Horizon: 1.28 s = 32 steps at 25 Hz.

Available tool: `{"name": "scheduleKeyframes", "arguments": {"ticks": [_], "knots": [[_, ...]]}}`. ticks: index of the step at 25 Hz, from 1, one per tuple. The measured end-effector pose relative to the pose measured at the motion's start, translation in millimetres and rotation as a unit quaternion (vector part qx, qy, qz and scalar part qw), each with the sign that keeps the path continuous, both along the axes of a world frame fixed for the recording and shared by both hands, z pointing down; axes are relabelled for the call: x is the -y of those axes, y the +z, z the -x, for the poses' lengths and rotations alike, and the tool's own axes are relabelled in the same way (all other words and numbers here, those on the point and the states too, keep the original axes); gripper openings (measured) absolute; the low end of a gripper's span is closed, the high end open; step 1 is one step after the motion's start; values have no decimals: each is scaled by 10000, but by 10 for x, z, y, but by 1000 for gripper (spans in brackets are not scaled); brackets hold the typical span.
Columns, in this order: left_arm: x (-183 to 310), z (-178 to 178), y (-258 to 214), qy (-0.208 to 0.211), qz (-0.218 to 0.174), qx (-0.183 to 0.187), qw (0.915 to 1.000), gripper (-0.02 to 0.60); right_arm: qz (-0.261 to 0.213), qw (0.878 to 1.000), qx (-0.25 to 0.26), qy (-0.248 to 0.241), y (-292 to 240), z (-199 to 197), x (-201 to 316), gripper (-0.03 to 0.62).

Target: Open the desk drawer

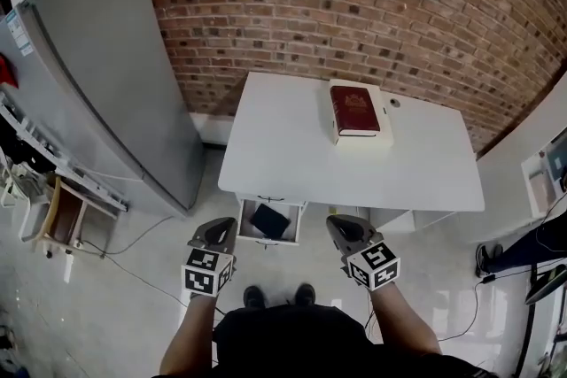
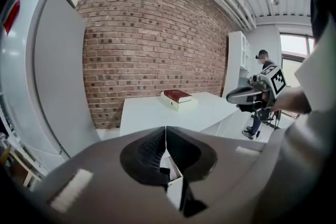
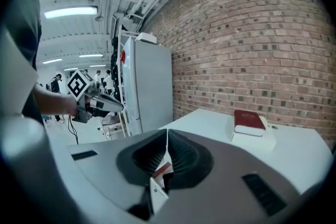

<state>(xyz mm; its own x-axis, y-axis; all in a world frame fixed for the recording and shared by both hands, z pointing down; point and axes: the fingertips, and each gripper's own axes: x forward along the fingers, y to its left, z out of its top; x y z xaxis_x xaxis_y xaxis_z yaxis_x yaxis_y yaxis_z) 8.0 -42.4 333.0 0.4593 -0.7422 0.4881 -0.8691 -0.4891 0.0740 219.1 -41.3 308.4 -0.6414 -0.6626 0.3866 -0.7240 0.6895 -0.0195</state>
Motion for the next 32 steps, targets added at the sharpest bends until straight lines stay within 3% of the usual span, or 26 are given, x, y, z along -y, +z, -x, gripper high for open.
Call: {"name": "scheduleKeyframes", "arguments": {"ticks": [5, 13, 16, 22, 32], "knots": [[51, -172, -281, -247, 33, -373, 9990, 11, -433, 9984, 226, -274, -399, -185, 35, 12], [155, -439, -832, -395, -516, -947, 9934, 11, -917, 9929, 717, -255, -974, -408, 119, 12], [186, -469, -1037, -270, -810, -1100, 9903, 11, -1101, 9906, 776, -255, -1132, -386, 155, 12], [265, -336, -1226, -64, -995, -1105, 9889, 11, -1371, 9875, 780, 65, -1272, -318, 189, 12], [332, -117, -1211, -77, -916, -1133, 9893, 11, -1227, 9890, 816, 150, -1199, -132, 187, 12]]}}
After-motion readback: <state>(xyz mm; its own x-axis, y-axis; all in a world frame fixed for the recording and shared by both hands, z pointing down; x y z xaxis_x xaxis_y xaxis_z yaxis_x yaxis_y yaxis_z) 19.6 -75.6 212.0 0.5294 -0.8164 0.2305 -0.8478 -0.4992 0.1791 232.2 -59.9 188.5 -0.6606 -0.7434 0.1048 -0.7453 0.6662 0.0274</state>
